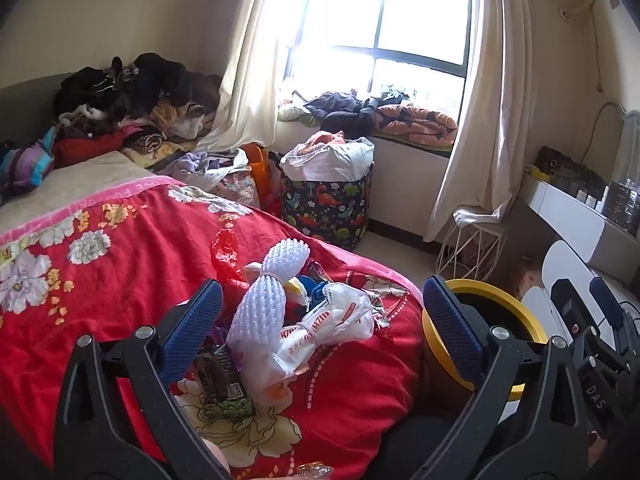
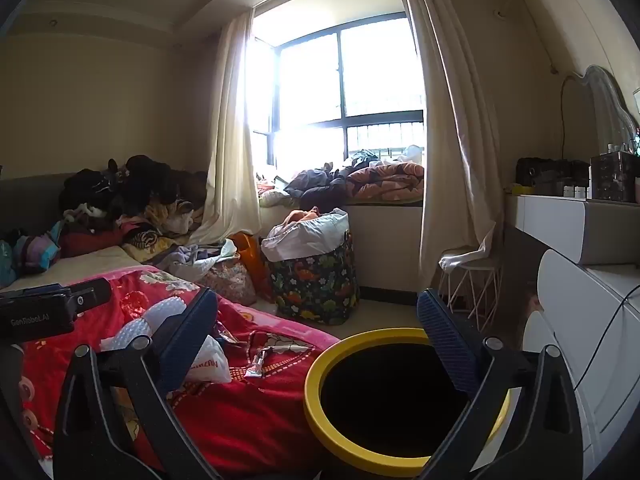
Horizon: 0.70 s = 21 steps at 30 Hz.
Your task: Collect trash
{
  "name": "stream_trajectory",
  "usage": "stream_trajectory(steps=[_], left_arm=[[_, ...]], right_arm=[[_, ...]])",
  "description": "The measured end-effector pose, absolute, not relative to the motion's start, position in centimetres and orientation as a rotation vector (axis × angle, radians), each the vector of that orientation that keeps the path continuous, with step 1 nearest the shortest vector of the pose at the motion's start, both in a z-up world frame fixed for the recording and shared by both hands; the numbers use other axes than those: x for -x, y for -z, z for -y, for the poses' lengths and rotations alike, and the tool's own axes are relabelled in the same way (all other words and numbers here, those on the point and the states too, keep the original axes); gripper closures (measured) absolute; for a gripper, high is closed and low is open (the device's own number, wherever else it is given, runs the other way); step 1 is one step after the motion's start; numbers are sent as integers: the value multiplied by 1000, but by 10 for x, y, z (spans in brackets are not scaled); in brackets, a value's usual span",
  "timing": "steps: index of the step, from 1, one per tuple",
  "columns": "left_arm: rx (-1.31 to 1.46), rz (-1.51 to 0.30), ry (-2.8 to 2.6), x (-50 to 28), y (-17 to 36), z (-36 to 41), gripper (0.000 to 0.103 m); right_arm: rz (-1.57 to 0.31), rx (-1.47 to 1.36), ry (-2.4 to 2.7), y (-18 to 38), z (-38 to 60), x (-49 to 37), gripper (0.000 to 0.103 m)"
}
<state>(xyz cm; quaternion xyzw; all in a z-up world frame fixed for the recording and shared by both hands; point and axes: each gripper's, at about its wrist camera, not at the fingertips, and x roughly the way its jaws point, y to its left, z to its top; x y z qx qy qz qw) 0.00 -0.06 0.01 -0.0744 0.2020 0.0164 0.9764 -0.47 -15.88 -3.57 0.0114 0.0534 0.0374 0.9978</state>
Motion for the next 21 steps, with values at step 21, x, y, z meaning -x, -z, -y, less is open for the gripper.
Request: stream_trajectory(steps=[21], left_arm=[[161,-380,-35,3,-8,-1,11]], right_arm=[[-123,-36,-53,39,161,2,6]])
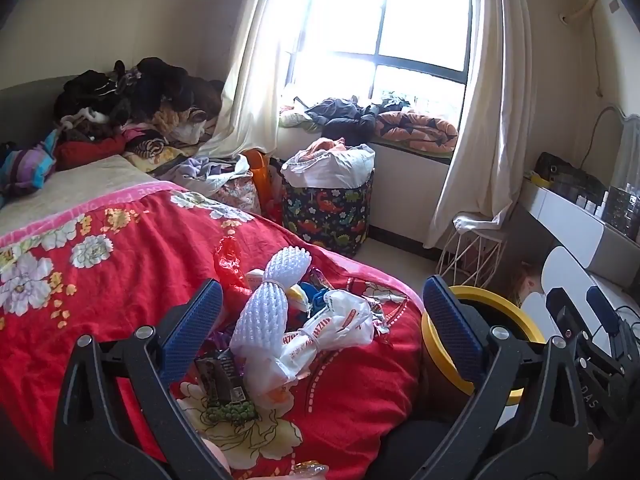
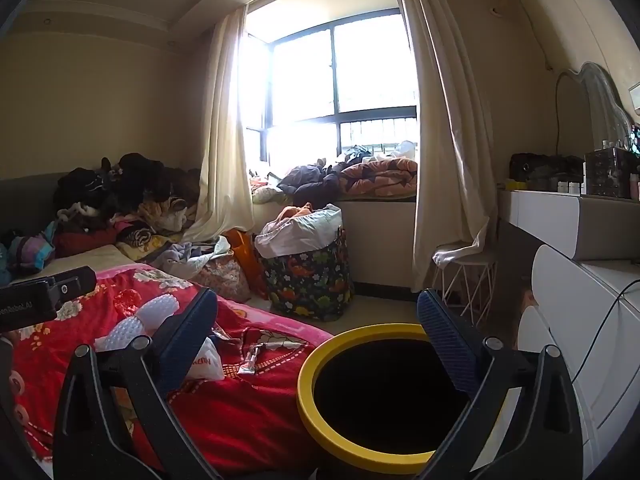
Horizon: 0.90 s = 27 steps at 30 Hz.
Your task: Collect trash
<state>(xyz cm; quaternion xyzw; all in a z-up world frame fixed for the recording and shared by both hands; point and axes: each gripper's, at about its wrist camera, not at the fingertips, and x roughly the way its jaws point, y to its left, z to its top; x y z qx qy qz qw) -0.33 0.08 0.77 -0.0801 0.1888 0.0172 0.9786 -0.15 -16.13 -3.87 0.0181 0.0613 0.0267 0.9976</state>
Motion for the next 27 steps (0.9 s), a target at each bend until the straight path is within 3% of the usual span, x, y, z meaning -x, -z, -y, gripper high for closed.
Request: stream_trajectory(steps=[27], left_arm=[[162,-374,-35,6,-11,-4,11]], right_arm=[[-124,-38,-54,36,164,4,6]])
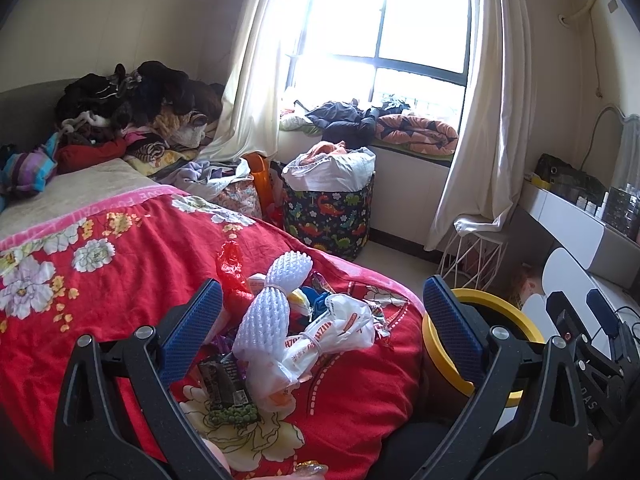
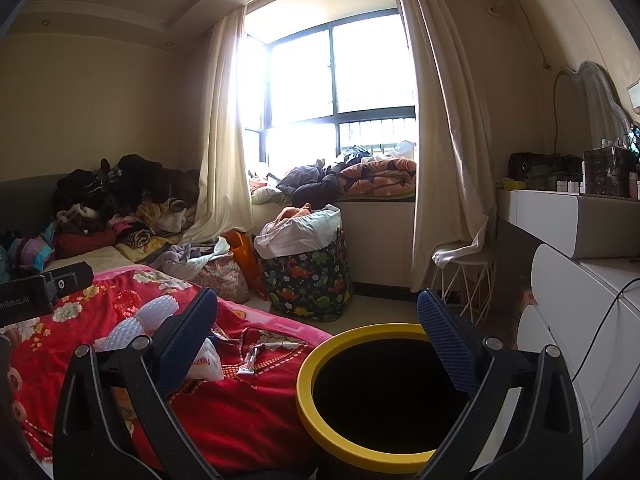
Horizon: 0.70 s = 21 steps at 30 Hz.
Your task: Collect trash
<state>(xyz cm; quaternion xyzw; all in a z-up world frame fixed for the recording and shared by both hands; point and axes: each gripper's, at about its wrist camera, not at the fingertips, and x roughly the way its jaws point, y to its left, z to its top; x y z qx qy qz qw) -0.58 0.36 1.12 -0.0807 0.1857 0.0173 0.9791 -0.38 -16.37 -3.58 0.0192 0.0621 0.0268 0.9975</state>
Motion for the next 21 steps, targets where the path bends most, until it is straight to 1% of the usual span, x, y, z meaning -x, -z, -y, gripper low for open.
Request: stream_trajectory(steps=[21], left_arm=[[161,-375,-32,6,-15,-3,11]], right_arm=[[-134,-41,-47,36,165,4,6]])
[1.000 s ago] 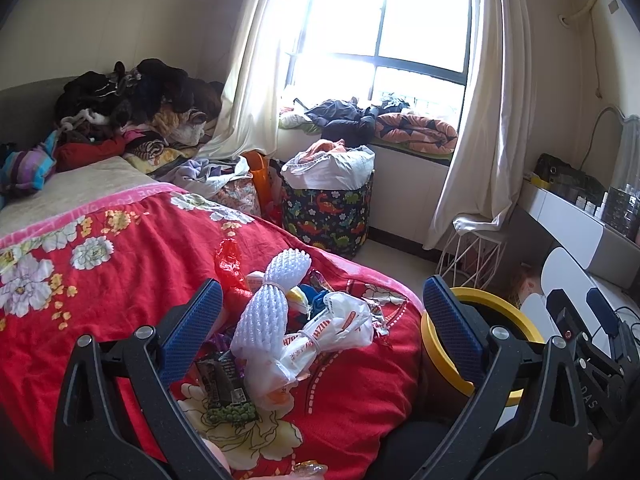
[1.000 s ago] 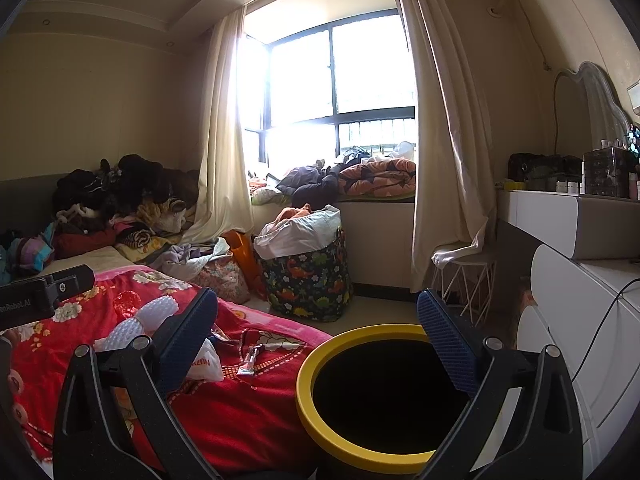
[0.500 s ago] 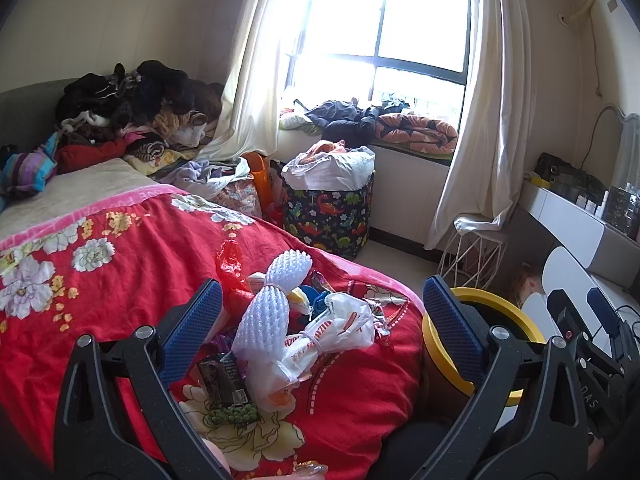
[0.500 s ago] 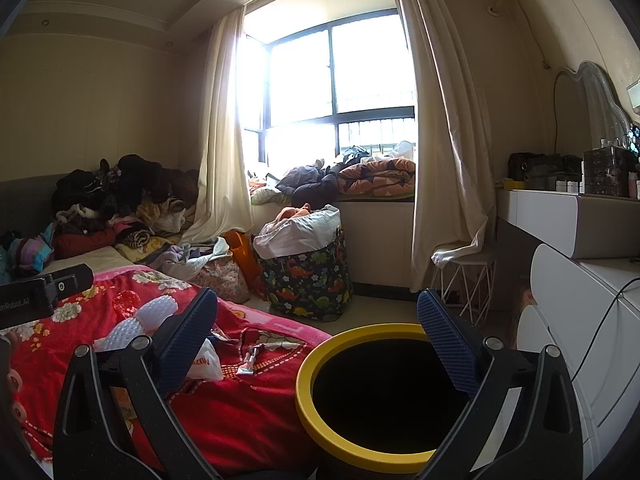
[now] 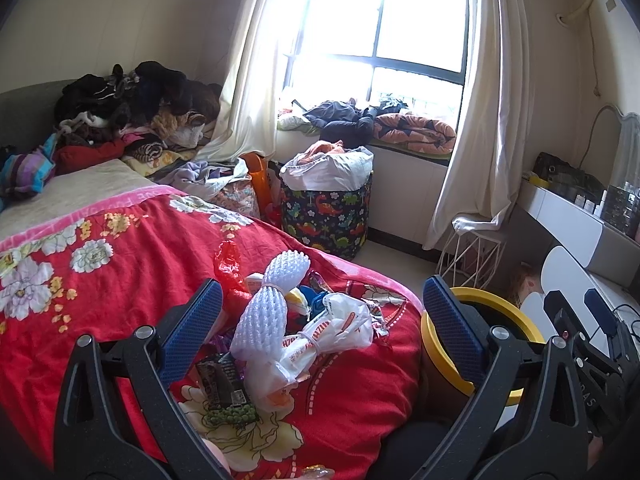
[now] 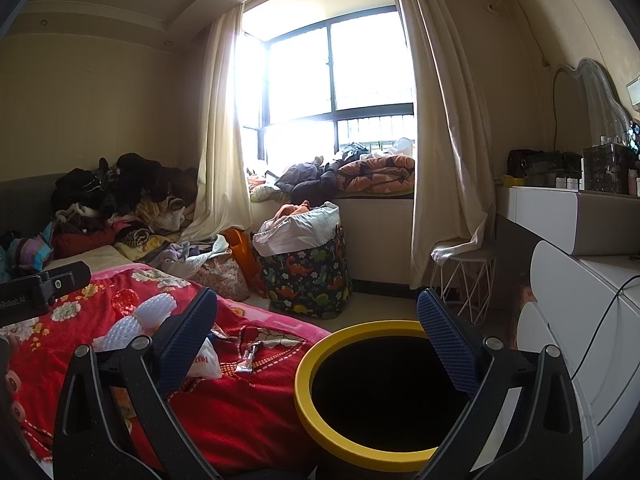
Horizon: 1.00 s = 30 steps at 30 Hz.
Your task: Collect trash
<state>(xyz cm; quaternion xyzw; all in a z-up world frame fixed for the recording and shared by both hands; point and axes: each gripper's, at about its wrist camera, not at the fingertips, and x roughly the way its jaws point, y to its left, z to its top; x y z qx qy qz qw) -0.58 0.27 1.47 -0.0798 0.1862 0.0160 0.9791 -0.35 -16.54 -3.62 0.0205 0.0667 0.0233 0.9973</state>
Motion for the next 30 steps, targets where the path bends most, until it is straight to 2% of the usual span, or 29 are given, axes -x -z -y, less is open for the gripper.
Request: stream_trajectory(steps=[11,30], left_arm=[[177,-385,-57,-13,-17,-11,11],[261,-398,-195,-21,-11,-79,11]], right_arm=[[-187,-38,-81,38,157,-8,6],[-253,-13,-290,22,89,-45,6]])
